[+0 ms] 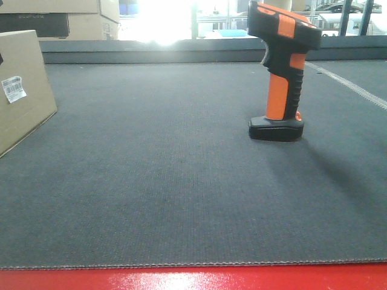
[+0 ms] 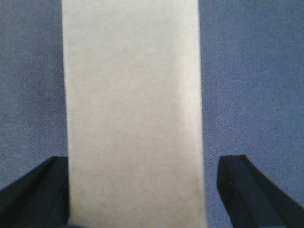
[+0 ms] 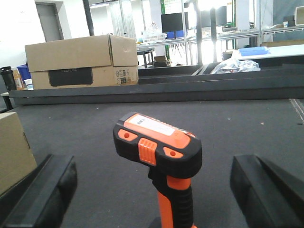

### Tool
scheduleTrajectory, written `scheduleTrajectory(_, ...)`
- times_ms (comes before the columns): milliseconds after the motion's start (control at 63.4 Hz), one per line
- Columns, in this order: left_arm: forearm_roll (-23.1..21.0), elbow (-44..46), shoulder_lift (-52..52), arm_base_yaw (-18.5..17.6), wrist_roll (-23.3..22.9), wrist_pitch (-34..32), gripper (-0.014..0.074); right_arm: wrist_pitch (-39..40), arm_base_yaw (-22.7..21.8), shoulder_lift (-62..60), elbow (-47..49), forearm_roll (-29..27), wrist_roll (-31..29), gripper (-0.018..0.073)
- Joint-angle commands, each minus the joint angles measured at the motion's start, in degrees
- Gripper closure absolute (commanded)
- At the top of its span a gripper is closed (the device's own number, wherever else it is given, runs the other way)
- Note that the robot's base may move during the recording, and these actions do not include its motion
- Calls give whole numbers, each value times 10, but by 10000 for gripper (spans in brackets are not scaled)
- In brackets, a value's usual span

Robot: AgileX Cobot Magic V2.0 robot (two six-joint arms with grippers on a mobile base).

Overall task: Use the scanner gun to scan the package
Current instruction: 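Lower the held box back onto the mat with the left gripper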

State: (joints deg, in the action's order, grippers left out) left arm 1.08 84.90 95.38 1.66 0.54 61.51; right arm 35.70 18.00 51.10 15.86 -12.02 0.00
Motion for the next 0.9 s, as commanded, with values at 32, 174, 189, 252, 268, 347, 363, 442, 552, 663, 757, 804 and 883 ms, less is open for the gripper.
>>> scheduleTrajectory(32, 10, 5, -2, -3, -1, 1, 109, 16, 0, -4, 1, 2, 0, -2)
scheduleTrajectory(174, 27, 5, -2, -3, -5, 6, 109, 16, 0, -4, 1, 2, 0, -2)
scheduleTrajectory(189, 27, 5, -2, -3, -5, 6, 109, 16, 0, -4, 1, 2, 0, -2)
scheduleTrajectory(252, 27, 5, -2, -3, -5, 8, 109, 16, 0, -4, 1, 2, 0, -2)
scheduleTrajectory(268, 27, 5, -2, -3, -5, 8, 109, 16, 0, -4, 1, 2, 0, -2)
scheduleTrajectory(347, 26, 12, -9, -3, -5, 14, 109, 16, 0, -4, 1, 2, 0, -2)
scheduleTrajectory(363, 26, 15, -11, -3, -5, 16, 109, 16, 0, -4, 1, 2, 0, -2)
scheduleTrajectory(442, 26, 36, -20, -3, -5, 33, 109, 16, 0, -4, 1, 2, 0, -2)
scheduleTrajectory(552, 23, 58, -36, -3, -5, 57, 111, 16, 0, -4, 1, 2, 0, -2)
scheduleTrajectory(663, 21, 60, -54, -3, -5, 74, 137, 16, 0, -4, 1, 2, 0, -2)
scheduleTrajectory(757, 21, 60, -66, -3, -5, 79, 201, 16, 0, -4, 1, 2, 0, 1)
scheduleTrajectory(804, 21, 60, -71, -3, -5, 79, 261, 16, 0, -4, 1, 2, 0, 5)
scheduleTrajectory(883, 21, 60, -89, -3, -5, 80, 380, 15, 0, -13, 1, 2, 0, 54)
